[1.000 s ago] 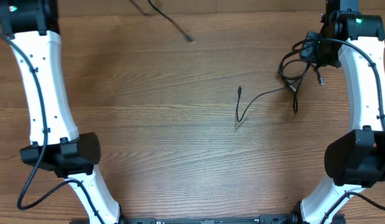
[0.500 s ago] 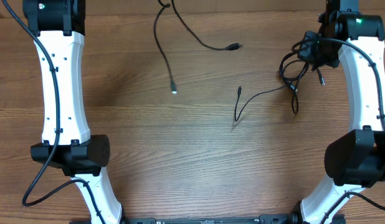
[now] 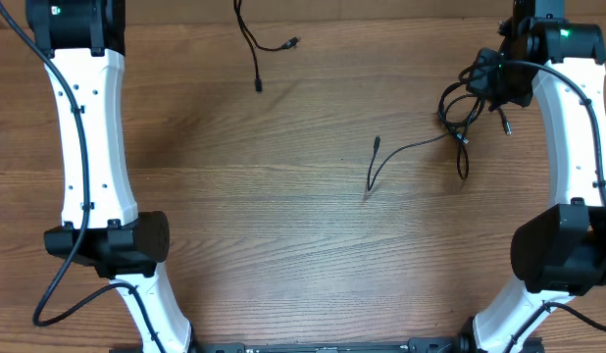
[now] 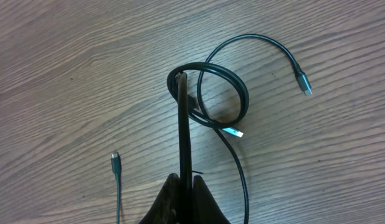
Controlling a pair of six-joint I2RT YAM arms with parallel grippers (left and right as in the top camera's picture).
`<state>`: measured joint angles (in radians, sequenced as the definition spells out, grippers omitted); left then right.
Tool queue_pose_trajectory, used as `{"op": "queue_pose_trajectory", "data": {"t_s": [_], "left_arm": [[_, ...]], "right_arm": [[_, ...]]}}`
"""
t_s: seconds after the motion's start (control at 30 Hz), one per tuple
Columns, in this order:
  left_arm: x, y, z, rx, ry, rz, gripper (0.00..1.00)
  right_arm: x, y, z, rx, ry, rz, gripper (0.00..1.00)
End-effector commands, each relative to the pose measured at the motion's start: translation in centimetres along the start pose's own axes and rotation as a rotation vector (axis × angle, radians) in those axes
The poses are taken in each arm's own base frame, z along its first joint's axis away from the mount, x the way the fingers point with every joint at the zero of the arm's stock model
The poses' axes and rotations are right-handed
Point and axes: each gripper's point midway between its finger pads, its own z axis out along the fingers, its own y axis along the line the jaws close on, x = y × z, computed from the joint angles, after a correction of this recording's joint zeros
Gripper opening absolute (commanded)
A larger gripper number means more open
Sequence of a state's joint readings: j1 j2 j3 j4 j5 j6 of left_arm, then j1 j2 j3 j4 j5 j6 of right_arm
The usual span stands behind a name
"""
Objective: Untangle cables
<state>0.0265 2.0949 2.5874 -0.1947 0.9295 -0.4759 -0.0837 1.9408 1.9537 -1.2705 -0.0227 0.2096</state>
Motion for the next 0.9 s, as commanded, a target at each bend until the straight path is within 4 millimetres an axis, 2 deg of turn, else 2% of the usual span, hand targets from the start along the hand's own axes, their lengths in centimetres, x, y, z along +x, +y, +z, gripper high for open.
{"op": "queue_pose_trajectory", "data": {"t_s": [0.0, 0.17, 0.3, 0.43, 0.53, 0.73, 0.87], "left_arm": [[-1.7, -0.1, -1.7, -0.045, -0.013, 0.054, 0.04], [-0.9, 4.5, -4.3, -0.217, 0.018, 0.026, 0.04], [-0.4, 8.6, -8.4, -0.358, 0.051, -0.025, 0.04], [0.8, 13.5, -13.8, -0.589, 0.094, -0.075, 0.04], [2.4, 16.0, -16.9, -0.723, 0.15, -0.103, 0.04], [7.0, 20.8, -20.7, -0.96, 0.262, -0.163, 0.04], [9.7, 25.2, -24.8, -1.22, 0.31, -0.171, 0.04]], "right_arm": [[-0.2, 0.2, 0.1, -0.011, -0.006, 0.007, 0.04], [-0.2, 0.2, 0.1, -0.011, -0.006, 0.006, 0.04], [-0.2, 0.2, 0.1, -0.011, -0.006, 0.007, 0.04], [-0.2, 0.2, 0.1, -0.011, -0.006, 0.007, 0.04], [-0.1, 0.2, 0.1, -0.012, -0.006, 0.007, 0.04], [-0.2, 0.4, 0.1, -0.027, -0.005, 0.006, 0.04], [-0.3, 0.5, 0.1, -0.028, -0.009, 0.006, 0.04]]}}
